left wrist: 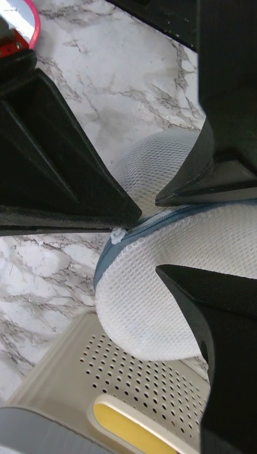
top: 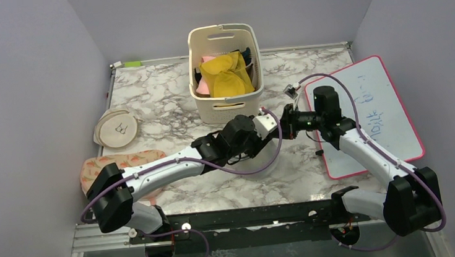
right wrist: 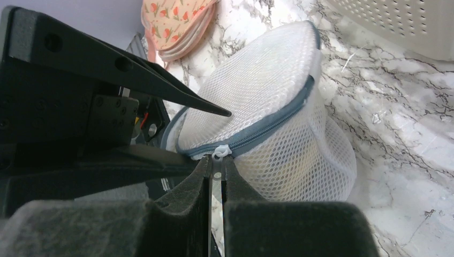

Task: Unzip the laundry bag and remove the bra
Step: Unzip the laundry bag at the center of the board.

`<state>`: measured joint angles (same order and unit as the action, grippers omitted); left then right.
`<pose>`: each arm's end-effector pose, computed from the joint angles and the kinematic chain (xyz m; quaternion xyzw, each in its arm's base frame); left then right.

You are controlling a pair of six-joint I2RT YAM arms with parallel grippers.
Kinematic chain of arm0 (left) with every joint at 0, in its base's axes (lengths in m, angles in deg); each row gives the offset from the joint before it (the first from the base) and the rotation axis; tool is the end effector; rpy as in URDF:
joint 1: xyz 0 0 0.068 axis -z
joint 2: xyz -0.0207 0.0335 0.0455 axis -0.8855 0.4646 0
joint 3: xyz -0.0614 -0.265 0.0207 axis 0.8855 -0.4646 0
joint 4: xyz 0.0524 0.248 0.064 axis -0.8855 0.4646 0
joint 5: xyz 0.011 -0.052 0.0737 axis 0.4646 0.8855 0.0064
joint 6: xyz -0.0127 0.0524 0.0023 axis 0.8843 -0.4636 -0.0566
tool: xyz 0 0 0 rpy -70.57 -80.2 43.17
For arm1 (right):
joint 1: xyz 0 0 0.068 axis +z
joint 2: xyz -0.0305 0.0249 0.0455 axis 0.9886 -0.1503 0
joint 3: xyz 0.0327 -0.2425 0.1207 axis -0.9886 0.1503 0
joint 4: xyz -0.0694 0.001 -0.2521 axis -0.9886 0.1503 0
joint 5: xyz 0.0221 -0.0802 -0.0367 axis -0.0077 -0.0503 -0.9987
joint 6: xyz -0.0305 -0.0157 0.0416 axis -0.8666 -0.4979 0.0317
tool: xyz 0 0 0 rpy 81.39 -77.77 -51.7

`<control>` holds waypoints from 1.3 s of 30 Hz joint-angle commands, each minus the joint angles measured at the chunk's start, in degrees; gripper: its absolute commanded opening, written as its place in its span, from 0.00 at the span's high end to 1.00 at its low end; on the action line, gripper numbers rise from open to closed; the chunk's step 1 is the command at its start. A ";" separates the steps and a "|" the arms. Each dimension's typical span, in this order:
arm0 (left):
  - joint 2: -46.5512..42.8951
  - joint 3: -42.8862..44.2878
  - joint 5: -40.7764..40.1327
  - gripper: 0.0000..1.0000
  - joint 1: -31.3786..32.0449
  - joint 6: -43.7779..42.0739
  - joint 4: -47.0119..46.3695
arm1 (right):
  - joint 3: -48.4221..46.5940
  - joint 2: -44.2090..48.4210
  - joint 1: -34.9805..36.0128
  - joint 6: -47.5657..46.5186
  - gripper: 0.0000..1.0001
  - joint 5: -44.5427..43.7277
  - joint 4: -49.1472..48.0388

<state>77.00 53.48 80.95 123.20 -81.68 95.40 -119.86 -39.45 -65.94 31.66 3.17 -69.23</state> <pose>0.1620 -0.2833 0.2836 0.4212 0.7486 -0.2158 0.4644 0.2251 0.0921 0.2527 -0.2051 0.7854 0.5061 0.2914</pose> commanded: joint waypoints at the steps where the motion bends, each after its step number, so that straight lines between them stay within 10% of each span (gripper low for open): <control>1: 0.85 2.19 -4.93 0.66 0.38 0.51 0.17 | 0.35 1.70 0.21 -0.40 0.99 1.82 -1.55; 10: -2.73 0.24 -4.31 1.00 0.38 -0.99 0.59 | -0.22 2.92 0.27 -1.66 0.99 -6.22 2.44; 39: -23.81 -16.01 5.16 1.00 0.38 -8.82 -4.61 | 1.65 -5.00 -0.59 0.78 0.99 -10.21 -7.86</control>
<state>56.59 38.09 82.59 123.46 -90.36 92.91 -119.34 -43.08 -64.95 35.57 -5.16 -73.23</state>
